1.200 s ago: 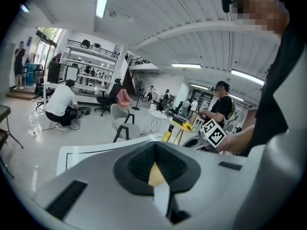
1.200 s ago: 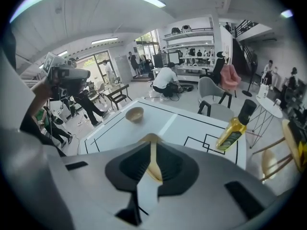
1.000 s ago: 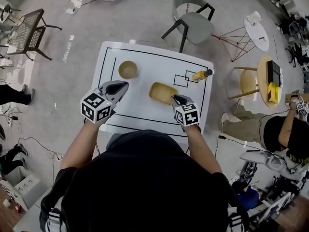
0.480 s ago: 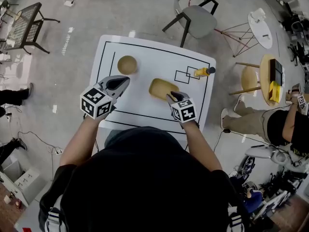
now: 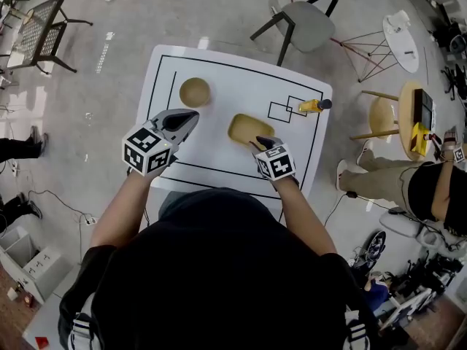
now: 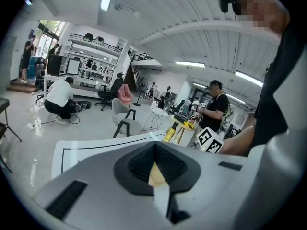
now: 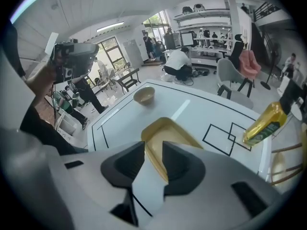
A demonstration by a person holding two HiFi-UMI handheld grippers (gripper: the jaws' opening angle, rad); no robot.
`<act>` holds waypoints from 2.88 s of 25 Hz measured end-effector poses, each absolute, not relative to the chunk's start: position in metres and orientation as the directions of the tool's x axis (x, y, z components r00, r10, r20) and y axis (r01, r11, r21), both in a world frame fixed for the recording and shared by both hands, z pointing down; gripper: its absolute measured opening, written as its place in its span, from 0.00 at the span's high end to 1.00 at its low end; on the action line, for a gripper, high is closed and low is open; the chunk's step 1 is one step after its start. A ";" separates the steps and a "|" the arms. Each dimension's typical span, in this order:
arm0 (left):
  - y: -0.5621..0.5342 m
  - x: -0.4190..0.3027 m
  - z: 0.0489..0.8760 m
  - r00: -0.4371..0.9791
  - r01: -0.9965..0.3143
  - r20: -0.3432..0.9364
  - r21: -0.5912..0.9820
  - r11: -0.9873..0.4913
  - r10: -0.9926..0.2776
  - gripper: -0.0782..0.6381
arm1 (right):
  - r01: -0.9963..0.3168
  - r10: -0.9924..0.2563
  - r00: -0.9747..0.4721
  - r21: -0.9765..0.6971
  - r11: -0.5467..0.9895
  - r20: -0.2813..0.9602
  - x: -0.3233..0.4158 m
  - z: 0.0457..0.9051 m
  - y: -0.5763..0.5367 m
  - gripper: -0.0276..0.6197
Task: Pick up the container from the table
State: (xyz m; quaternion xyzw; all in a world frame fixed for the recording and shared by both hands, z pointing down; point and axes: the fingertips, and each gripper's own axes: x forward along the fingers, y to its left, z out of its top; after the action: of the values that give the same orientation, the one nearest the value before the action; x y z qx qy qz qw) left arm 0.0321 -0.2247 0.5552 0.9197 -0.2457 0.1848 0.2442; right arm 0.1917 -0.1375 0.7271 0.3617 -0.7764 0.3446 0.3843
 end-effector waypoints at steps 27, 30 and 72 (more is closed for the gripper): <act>-0.225 0.013 0.586 0.775 -0.593 0.516 0.393 -0.703 -0.365 0.88 | -0.742 -0.124 -0.414 -0.256 0.619 0.902 0.177 0.790 -0.114 0.73; -0.225 0.013 0.588 0.774 -0.597 0.515 0.397 -0.697 -0.369 0.88 | -0.728 -0.112 -0.407 -0.248 0.639 0.906 0.176 0.796 -0.112 0.73; -0.219 0.018 0.590 0.785 -0.571 0.527 0.410 -0.712 -0.326 0.88 | -0.645 -0.043 -0.304 -0.172 0.744 0.952 0.175 0.817 -0.102 0.84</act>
State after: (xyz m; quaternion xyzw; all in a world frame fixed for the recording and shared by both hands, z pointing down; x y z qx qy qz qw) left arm 0.0184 -0.2195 0.5899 0.9002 -0.2492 0.2132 0.2866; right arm 0.1752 -0.1020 0.8168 0.2269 -0.7586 0.2762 0.5447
